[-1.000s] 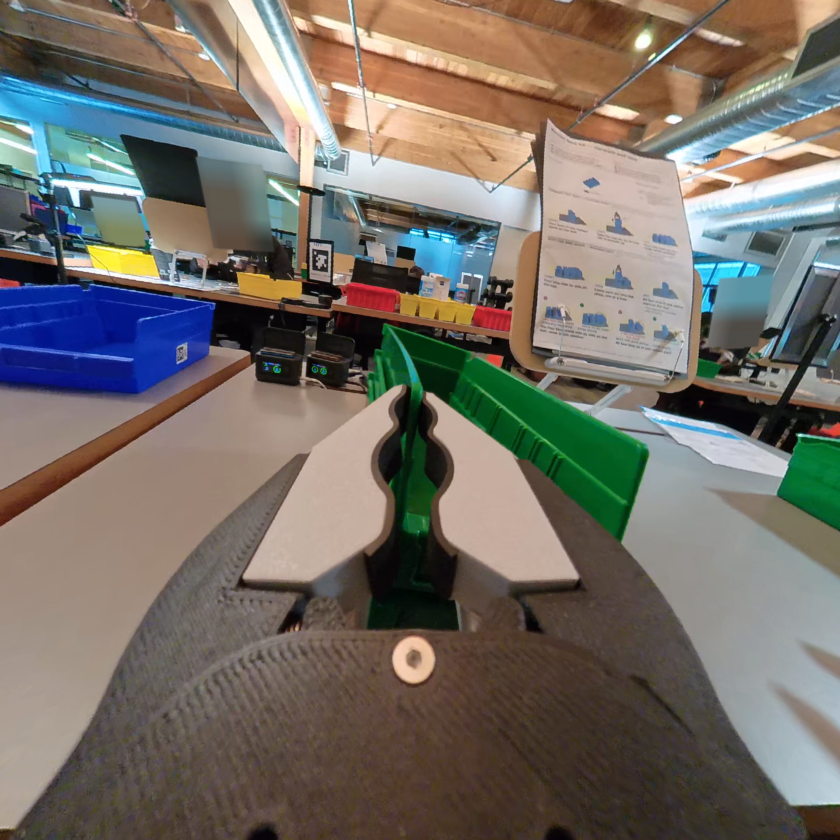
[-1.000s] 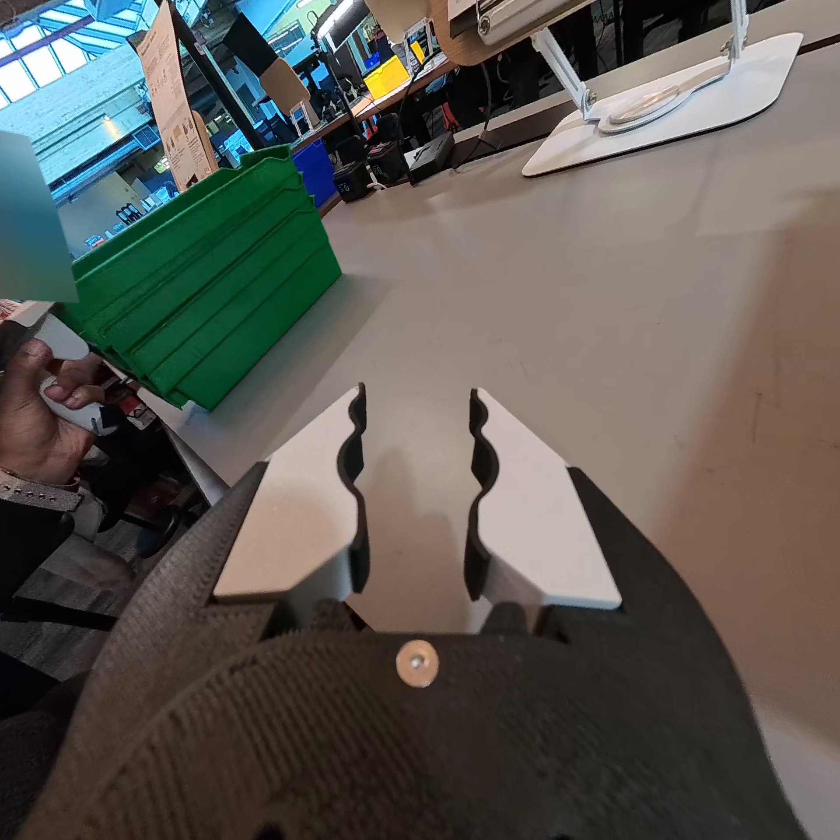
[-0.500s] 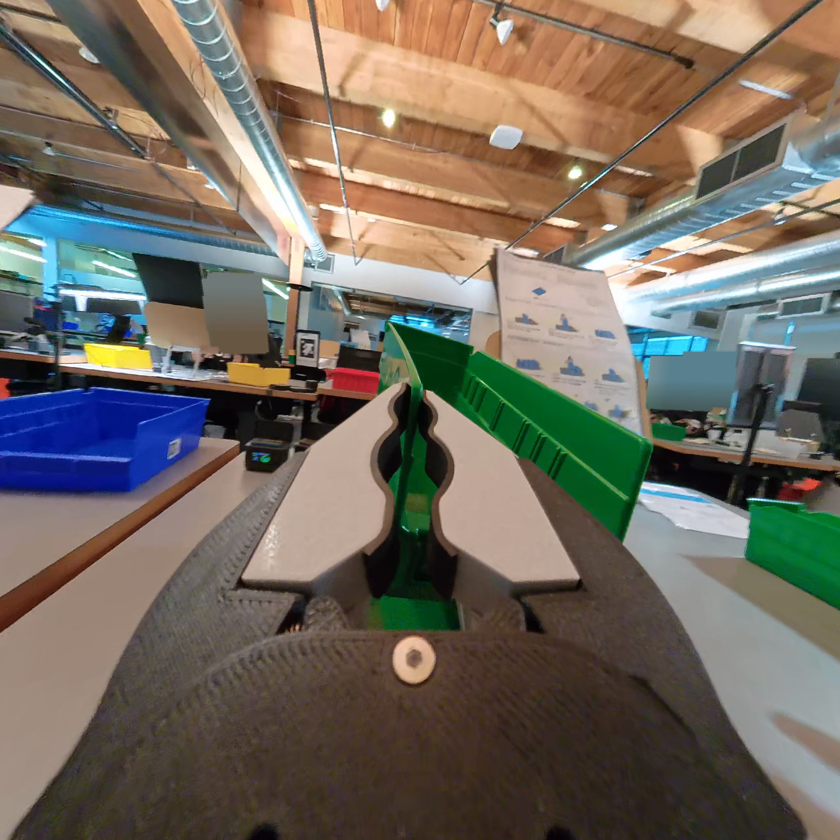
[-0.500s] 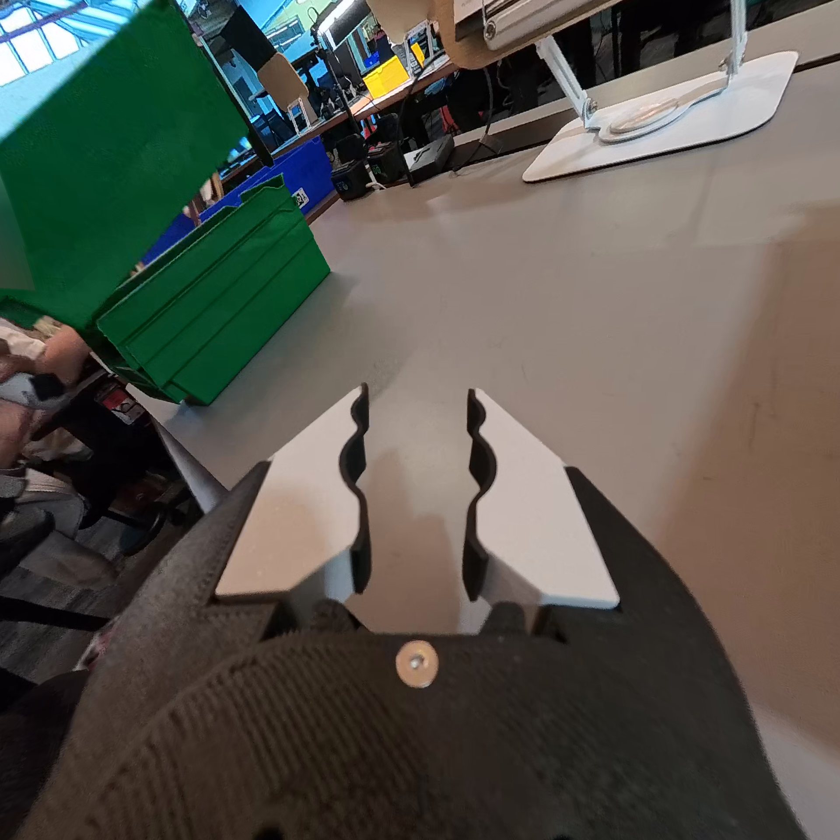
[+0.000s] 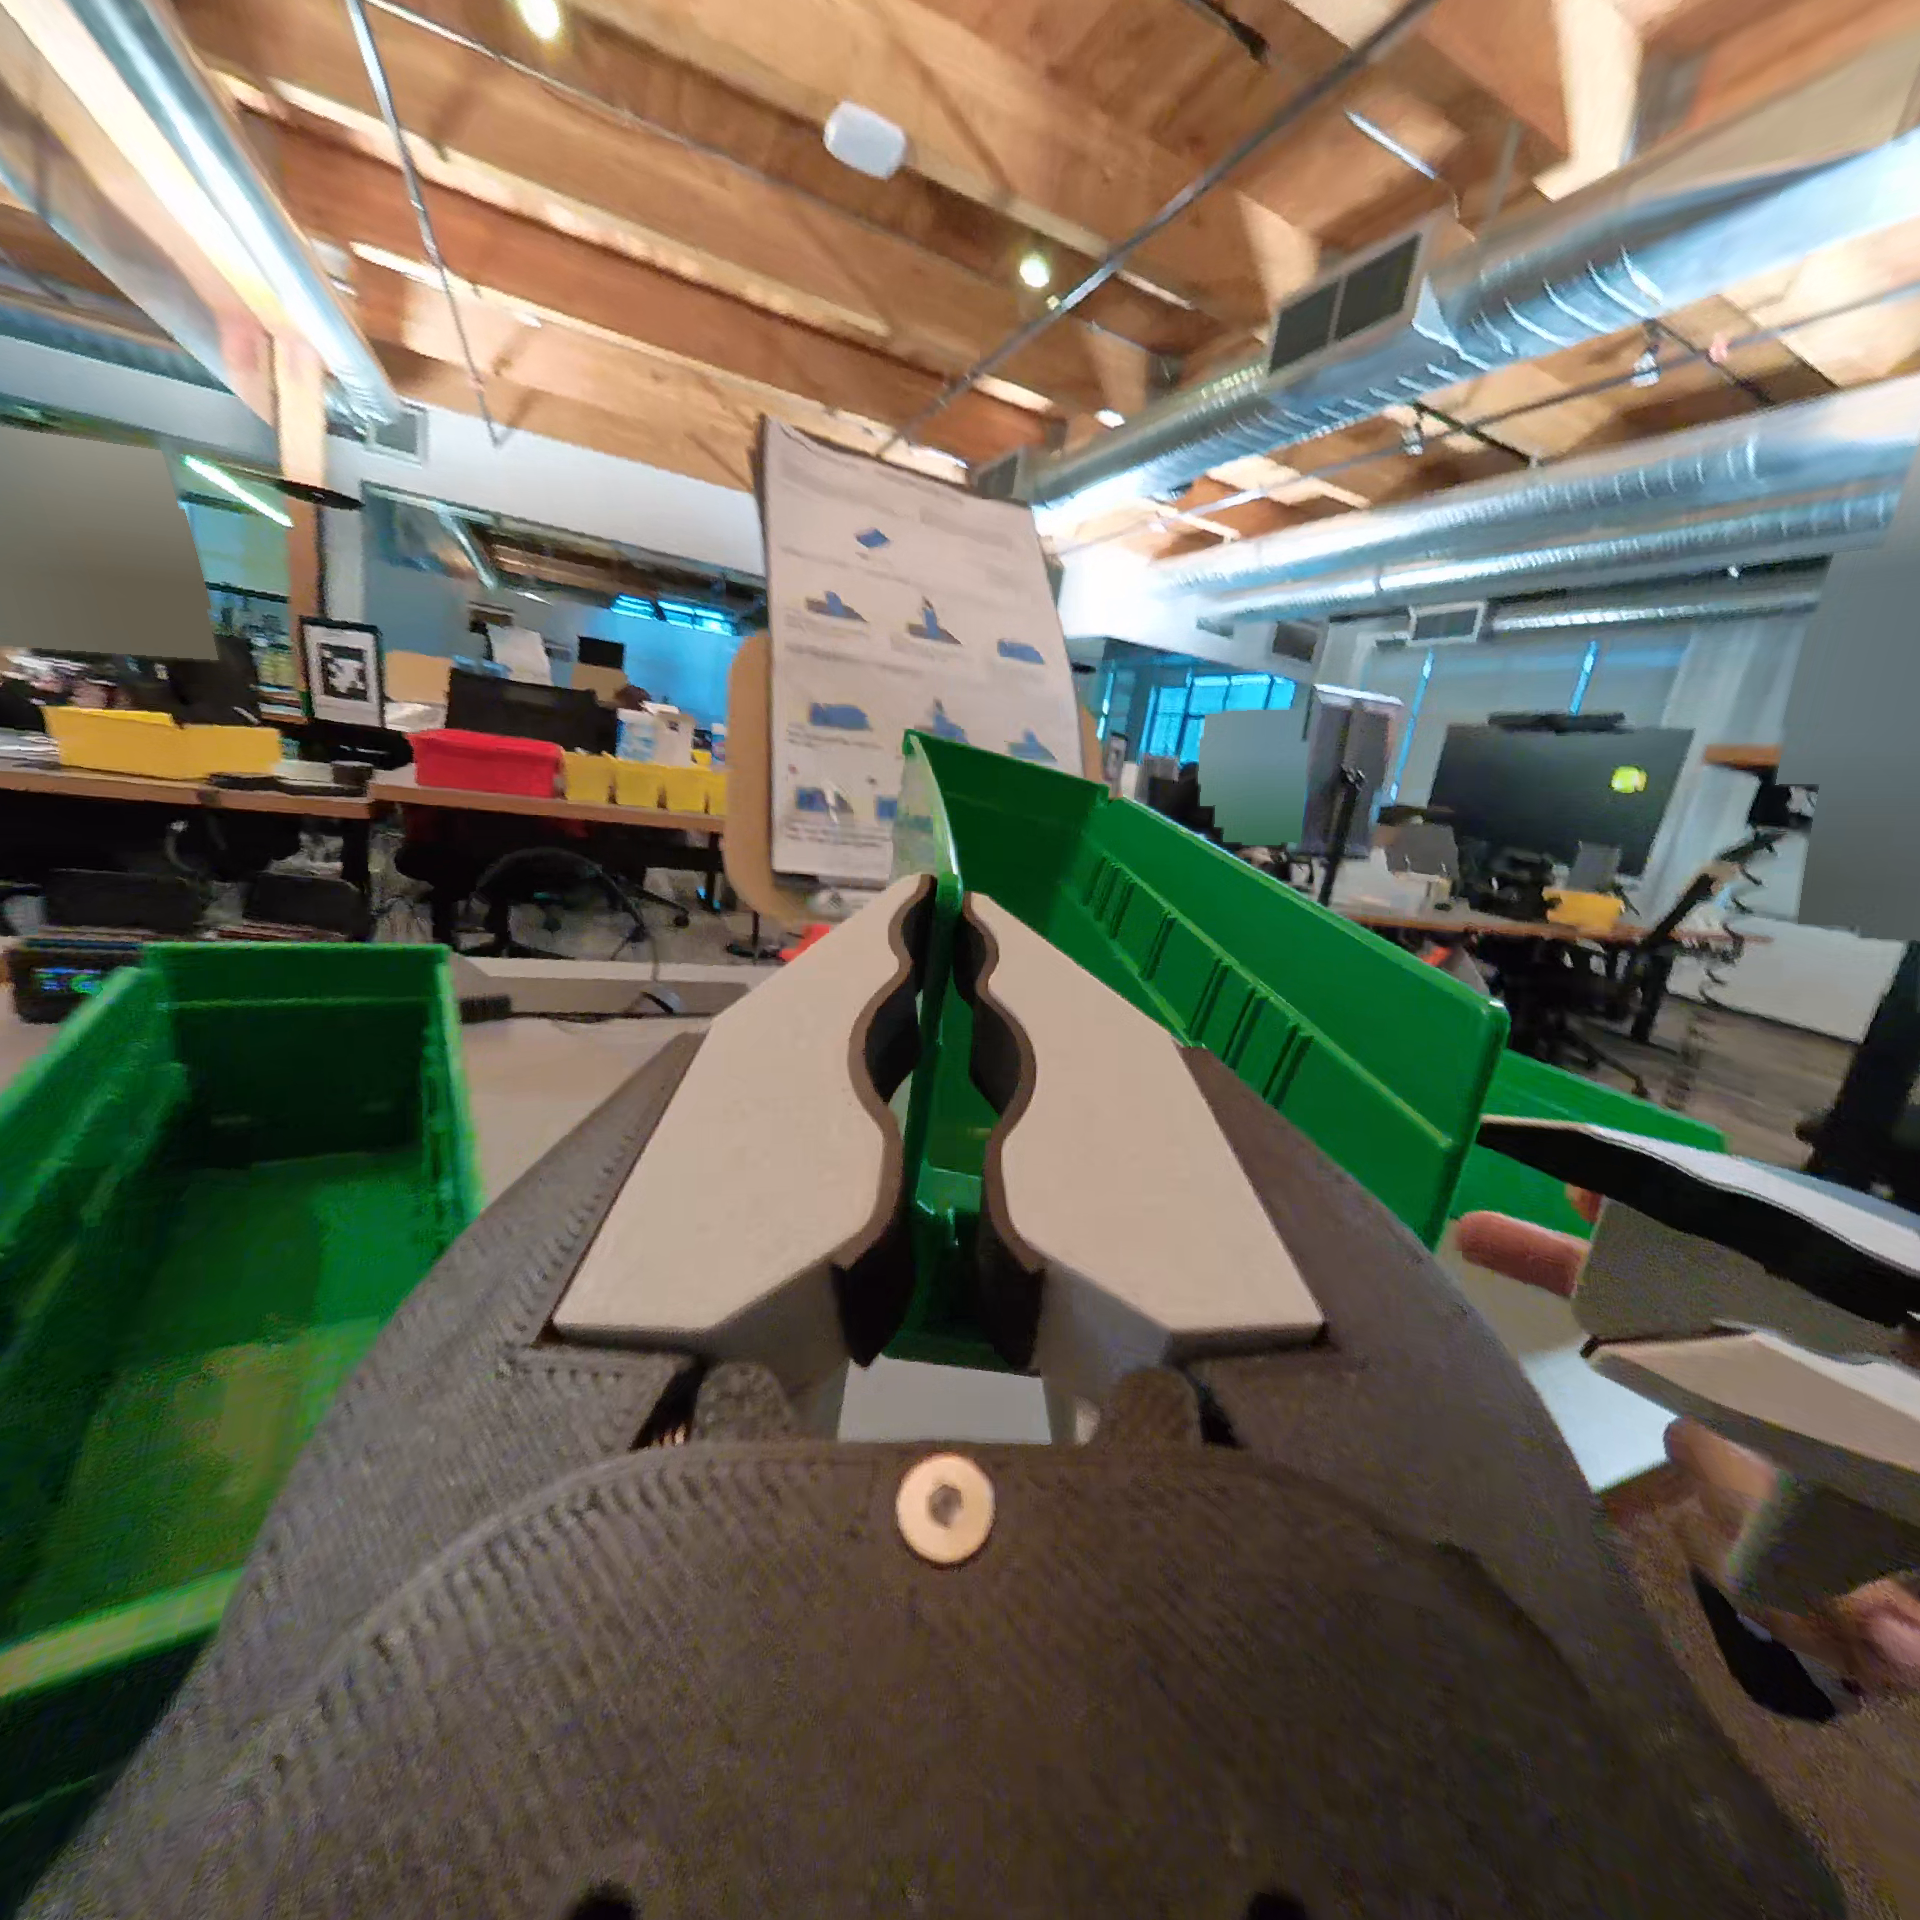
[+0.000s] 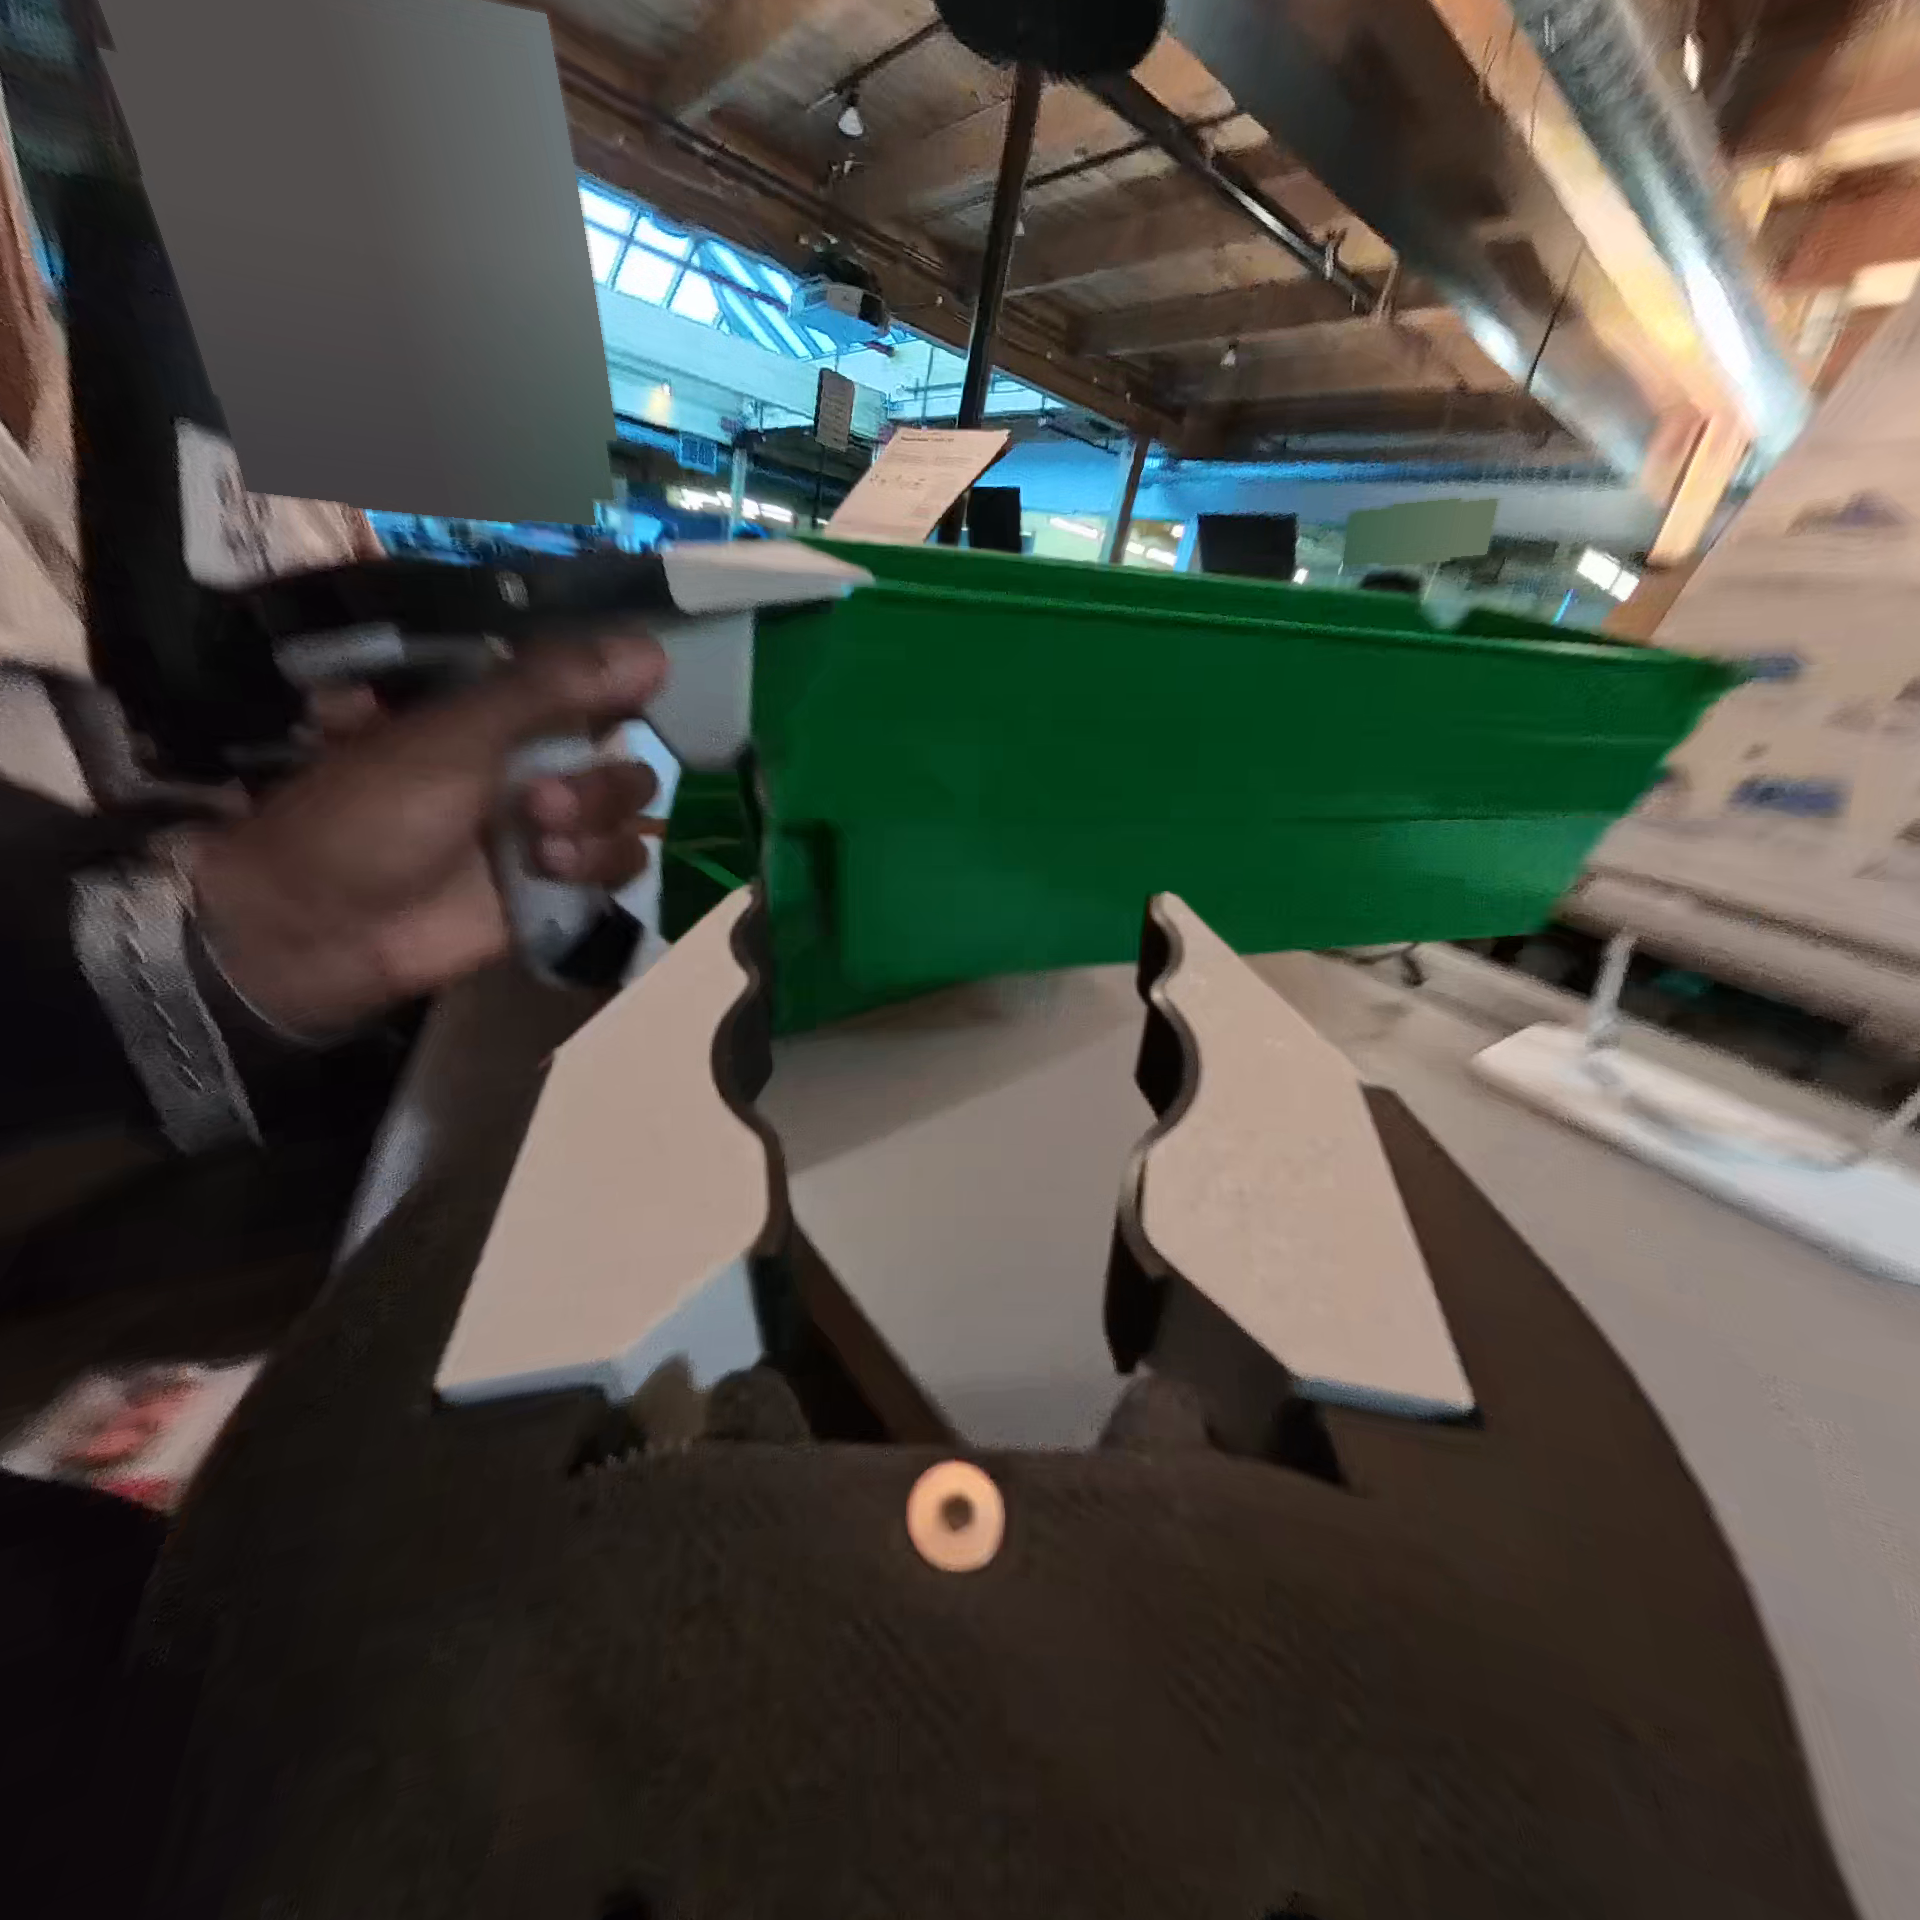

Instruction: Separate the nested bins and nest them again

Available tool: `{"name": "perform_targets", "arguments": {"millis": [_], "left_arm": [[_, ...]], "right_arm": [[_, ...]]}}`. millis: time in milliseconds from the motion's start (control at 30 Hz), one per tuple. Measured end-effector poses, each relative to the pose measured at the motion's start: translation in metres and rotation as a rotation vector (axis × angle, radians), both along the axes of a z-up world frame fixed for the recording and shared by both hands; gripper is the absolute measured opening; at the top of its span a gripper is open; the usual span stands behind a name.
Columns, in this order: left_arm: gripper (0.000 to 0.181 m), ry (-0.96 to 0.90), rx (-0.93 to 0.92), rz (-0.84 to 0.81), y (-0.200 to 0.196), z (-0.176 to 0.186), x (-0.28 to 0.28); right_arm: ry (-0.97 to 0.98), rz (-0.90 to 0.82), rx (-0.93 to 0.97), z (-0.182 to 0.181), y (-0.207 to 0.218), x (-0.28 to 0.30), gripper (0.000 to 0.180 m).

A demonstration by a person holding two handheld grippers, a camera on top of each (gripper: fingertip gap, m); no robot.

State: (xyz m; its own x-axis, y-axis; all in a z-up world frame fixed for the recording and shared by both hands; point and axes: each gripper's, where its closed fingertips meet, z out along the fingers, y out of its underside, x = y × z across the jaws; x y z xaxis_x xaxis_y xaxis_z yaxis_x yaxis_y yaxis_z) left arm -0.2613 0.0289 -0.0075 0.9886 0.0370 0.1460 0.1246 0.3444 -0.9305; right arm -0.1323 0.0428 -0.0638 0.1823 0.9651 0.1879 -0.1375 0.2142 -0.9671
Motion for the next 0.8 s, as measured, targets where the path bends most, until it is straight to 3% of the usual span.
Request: {"name": "perform_targets", "arguments": {"millis": [133, 300, 467, 533, 800], "left_arm": [[0.000, 0.012, -0.057, -0.062, 0.015, -0.021, 0.030], [0.000, 0.111, -0.109, -0.066, 0.033, -0.052, 0.063], [0.001, 0.040, -0.165, -0.118, 0.044, -0.079, 0.070], [0.002, 0.006, -0.186, -0.123, 0.045, -0.086, 0.069], [0.018, -0.051, -0.307, -0.292, 0.054, -0.106, 0.095]], "right_arm": [[-0.050, -0.056, -0.294, -0.024, 0.006, -0.008, 0.078], [-0.110, -0.084, -0.403, -0.042, 0.016, -0.007, 0.084], [-0.185, -0.148, -0.560, -0.069, 0.043, 0.000, 0.055], [-0.193, -0.139, -0.593, -0.072, 0.047, 0.001, 0.054], [-0.244, -0.370, -0.318, -0.065, 0.094, 0.023, 0.011]]}}
